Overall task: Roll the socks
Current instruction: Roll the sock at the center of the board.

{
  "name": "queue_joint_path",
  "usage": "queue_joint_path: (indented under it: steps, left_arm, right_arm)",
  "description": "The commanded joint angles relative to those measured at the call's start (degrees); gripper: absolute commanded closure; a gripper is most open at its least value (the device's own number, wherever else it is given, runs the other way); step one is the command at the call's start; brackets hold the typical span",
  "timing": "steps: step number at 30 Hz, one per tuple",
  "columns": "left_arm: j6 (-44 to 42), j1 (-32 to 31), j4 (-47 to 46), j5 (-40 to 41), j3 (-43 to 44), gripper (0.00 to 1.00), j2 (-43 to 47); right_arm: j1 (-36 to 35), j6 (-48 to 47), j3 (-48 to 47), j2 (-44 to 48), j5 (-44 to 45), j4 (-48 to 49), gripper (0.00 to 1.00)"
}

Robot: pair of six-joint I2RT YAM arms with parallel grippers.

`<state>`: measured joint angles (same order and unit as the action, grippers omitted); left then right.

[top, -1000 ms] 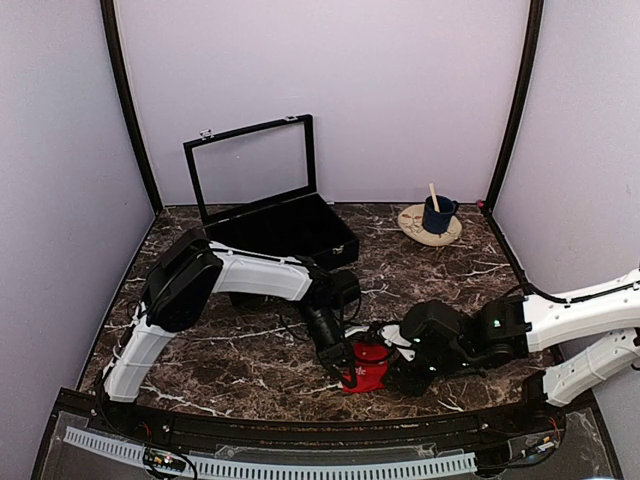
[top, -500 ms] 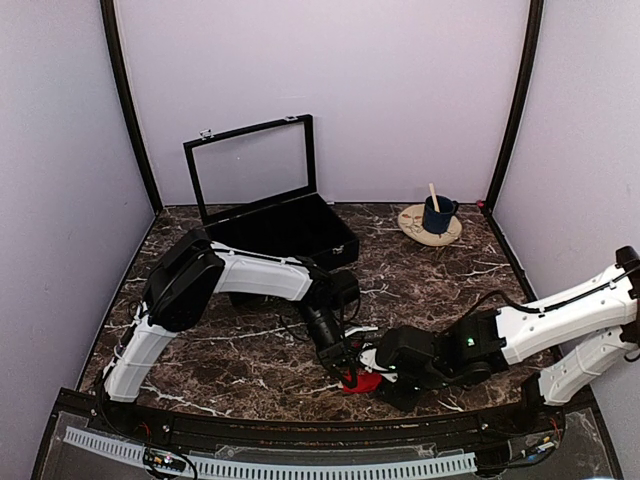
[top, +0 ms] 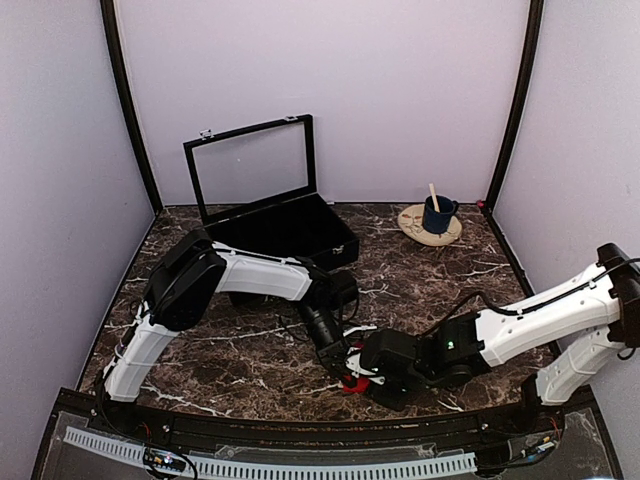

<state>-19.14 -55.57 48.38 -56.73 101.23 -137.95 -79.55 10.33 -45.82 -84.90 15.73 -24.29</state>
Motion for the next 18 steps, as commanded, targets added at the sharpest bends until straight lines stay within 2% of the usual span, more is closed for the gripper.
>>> queue_joint_path:
  steps: [1, 12, 18]
  left_arm:
    - [-0.6, 0.4, 2.0, 2.5, 0.4, 1.00, -1.8]
    - [-0.5, 0.5, 2.1, 2.1, 0.4, 1.00, -1.8]
    - [-0.5, 0.5, 2.2, 2.7, 0.2, 1.00, -1.8]
  right_arm:
    - [-0.6, -1.7, -0.7, -1.2, 1.5, 2.4, 0.53]
    - [-0.4, -3.0, -1.0, -5.3, 1.9, 3.9, 0.56]
    - [0.0, -3.1, -1.3, -5.9, 1.7, 3.7, 0.69]
